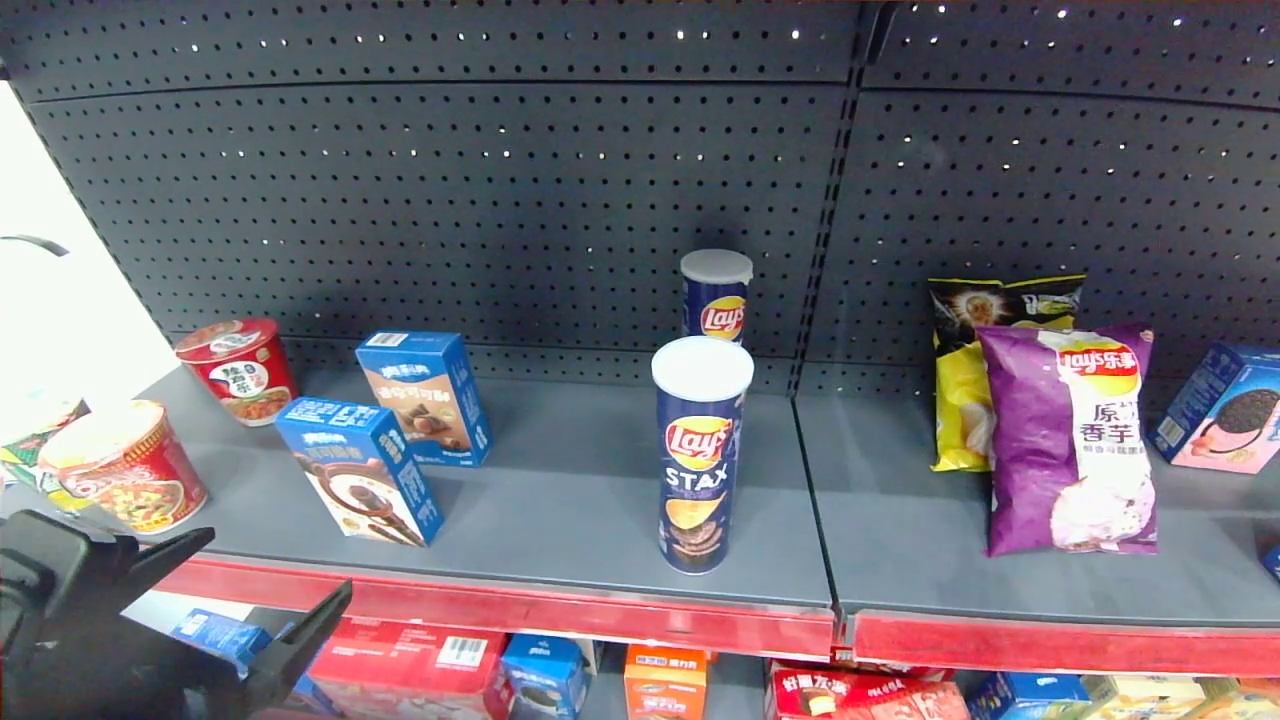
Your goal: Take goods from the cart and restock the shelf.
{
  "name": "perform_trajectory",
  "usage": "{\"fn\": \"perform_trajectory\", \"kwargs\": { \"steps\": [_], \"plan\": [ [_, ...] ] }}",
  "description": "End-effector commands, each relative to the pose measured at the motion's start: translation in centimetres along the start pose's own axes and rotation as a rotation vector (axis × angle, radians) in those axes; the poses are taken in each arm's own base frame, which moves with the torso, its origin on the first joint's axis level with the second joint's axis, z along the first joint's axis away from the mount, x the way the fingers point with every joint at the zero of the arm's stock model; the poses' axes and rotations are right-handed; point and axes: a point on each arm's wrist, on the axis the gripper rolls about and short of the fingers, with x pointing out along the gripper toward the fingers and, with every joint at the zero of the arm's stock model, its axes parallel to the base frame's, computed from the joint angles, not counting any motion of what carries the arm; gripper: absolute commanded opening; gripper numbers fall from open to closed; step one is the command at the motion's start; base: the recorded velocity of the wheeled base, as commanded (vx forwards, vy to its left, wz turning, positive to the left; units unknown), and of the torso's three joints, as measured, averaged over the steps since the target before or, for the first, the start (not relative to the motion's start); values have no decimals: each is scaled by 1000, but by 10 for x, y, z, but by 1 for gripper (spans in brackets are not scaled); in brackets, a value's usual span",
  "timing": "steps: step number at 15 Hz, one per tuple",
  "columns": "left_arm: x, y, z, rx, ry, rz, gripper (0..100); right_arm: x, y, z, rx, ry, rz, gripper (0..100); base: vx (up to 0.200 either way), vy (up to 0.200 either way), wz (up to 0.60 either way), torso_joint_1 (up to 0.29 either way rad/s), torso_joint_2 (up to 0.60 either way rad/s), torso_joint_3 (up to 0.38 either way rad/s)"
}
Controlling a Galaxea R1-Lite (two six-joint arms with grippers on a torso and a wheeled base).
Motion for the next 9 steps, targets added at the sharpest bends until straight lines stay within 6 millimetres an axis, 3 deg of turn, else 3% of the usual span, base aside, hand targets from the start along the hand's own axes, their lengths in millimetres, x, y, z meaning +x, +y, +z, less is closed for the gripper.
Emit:
{"fn": "perform_trajectory", "kwargs": {
  "steps": [1,3,6,9],
  "plan": [
    [15,-5,2,7,38,-30,100,-27,-41,-5,69,-60,-101,100,0,0,0,0,0,0],
    [31,-8,11,11,40,-52,100,-37,-54,-10,49,-70,-153,100,0,0,0,0,0,0],
    [87,-25,42,26,6,-109,100,-56,-74,-20,27,-90,-251,100,0,0,0,0,0,0],
    [109,-38,42,37,4,-141,100,-74,-90,-28,-15,-102,-278,100,0,0,0,0,0,0]
  ]
}}
